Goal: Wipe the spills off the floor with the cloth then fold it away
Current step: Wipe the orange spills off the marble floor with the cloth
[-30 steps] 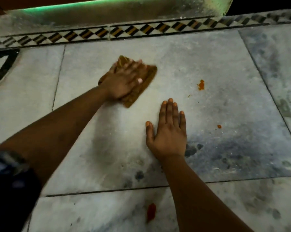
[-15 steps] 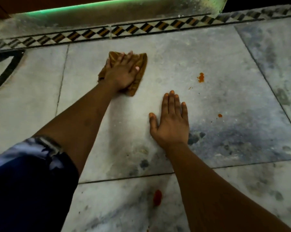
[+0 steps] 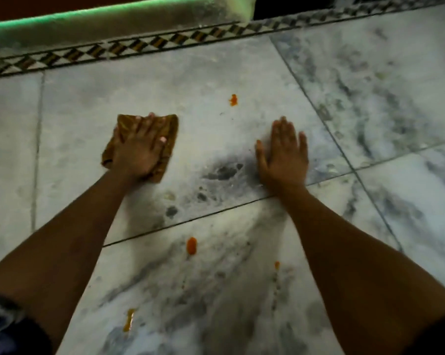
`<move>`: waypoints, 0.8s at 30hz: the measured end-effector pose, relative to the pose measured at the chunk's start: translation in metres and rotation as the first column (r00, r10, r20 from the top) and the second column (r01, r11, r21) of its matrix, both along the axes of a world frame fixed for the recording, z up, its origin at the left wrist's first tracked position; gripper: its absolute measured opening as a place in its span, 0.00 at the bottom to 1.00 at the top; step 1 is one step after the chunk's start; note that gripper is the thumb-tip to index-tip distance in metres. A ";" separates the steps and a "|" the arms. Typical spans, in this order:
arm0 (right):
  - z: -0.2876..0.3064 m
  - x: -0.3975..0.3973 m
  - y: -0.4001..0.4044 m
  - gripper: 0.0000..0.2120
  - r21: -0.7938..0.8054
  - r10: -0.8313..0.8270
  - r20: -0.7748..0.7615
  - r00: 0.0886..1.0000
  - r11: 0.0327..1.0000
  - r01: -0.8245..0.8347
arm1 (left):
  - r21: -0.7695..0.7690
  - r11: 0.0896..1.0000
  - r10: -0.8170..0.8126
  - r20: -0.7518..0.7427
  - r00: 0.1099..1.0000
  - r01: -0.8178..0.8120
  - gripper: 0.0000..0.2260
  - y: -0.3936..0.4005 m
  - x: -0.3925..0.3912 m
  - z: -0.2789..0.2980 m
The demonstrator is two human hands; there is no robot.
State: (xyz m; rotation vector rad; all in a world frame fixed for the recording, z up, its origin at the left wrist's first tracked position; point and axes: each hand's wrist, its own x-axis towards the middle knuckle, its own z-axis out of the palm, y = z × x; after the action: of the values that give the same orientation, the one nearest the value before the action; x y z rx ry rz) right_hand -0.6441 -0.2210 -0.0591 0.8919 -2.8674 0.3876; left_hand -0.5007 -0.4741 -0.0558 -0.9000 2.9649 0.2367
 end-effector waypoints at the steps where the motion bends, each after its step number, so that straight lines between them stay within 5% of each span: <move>1: -0.004 -0.007 0.016 0.35 0.043 -0.050 0.054 0.997 0.998 0.048 | 0.008 1.000 0.021 0.006 1.000 -0.021 0.22 -0.001 -0.002 0.001; 3: -0.012 -0.013 0.033 0.37 0.105 -0.108 0.151 0.983 0.990 0.093 | 0.029 0.997 0.073 0.020 0.997 -0.074 0.22 0.000 -0.008 0.002; 11: -0.020 -0.017 0.031 0.37 0.093 -0.133 0.150 0.980 0.988 0.119 | 0.089 0.987 0.133 0.036 0.991 -0.135 0.23 0.001 -0.096 0.006; 17: -0.022 -0.018 0.030 0.38 0.079 -0.132 0.144 0.981 0.989 0.122 | 0.103 0.995 -0.012 0.025 1.000 0.009 0.23 0.033 -0.176 0.006; 24: -0.020 -0.016 0.030 0.37 0.040 -0.114 0.167 0.979 0.993 0.109 | 0.056 0.949 -0.312 -0.003 0.950 0.311 0.22 0.024 -0.145 0.005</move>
State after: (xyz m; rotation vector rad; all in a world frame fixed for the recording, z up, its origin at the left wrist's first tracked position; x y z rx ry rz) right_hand -0.6598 -0.1909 -0.0793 0.7308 -3.0687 0.4285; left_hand -0.6461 -0.4496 -0.0503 -0.4137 3.0188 0.3010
